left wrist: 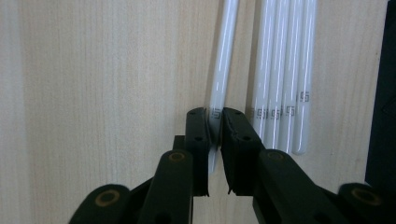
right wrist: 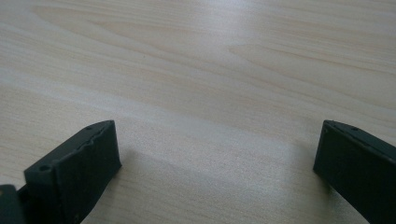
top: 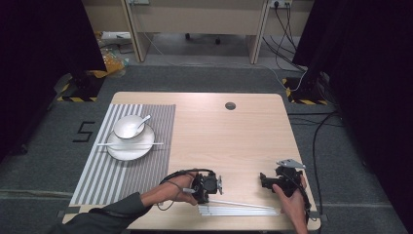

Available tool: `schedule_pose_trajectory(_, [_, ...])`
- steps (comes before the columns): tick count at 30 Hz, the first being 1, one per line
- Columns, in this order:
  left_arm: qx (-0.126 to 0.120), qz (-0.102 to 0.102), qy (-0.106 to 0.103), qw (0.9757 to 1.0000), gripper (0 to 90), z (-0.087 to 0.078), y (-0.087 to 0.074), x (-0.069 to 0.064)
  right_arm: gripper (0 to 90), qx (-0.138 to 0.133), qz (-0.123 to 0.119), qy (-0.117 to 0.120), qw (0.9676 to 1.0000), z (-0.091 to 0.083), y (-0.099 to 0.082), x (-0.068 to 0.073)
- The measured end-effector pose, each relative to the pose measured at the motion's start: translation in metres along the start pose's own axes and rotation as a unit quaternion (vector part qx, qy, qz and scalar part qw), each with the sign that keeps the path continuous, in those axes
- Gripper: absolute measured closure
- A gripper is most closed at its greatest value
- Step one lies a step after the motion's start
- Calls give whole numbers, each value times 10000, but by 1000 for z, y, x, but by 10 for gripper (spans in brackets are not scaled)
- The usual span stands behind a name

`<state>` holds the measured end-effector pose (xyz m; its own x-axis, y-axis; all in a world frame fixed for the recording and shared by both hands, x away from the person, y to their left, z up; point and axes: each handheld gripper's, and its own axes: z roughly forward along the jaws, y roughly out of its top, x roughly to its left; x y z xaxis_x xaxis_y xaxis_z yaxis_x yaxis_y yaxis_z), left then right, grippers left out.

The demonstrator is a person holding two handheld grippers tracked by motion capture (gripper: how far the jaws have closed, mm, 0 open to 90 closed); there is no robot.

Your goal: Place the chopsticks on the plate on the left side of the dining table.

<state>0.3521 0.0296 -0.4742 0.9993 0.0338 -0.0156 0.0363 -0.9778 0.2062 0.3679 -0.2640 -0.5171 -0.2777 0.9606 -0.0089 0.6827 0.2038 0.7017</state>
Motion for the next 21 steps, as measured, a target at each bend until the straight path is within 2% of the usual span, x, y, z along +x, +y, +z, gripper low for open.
schedule_pose_trajectory(3, [-1, -16, 64, 10000, 828, -1, -6, 1, 4, 0, -1, 0, 10000, 0, 0, 0])
schedule_pose_trajectory(6, [-7, -69, 5, 10000, 829, -2, -10, 2, 4, 0, -1, 1, 10000, 0, 0, 0])
schedule_pose_trajectory(7, [19, -104, 18, 9999, 829, -3, -16, 2, 4, 0, -2, 0, 10000, 0, 0, 0])
schedule_pose_trajectory(12, [51, -183, 42, 9998, 828, -6, -29, 3, 4, 0, -3, -1, 10000, 0, 0, 0])
schedule_pose_trajectory(15, [118, -265, 57, 9996, 829, -9, -44, 3, 4, -3, -9, 0, 10000, 0, 0, 0])
schedule_pose_trajectory(20, [122, -335, 66, 9993, 828, -11, -57, 2, 4, -1, -2, 0, 10000, 0, 0, 0])
schedule_pose_trajectory(21, [159, -379, 74, 9991, 828, -13, -64, 2, 4, -3, -9, 0, 10000, 0, 0, 0])
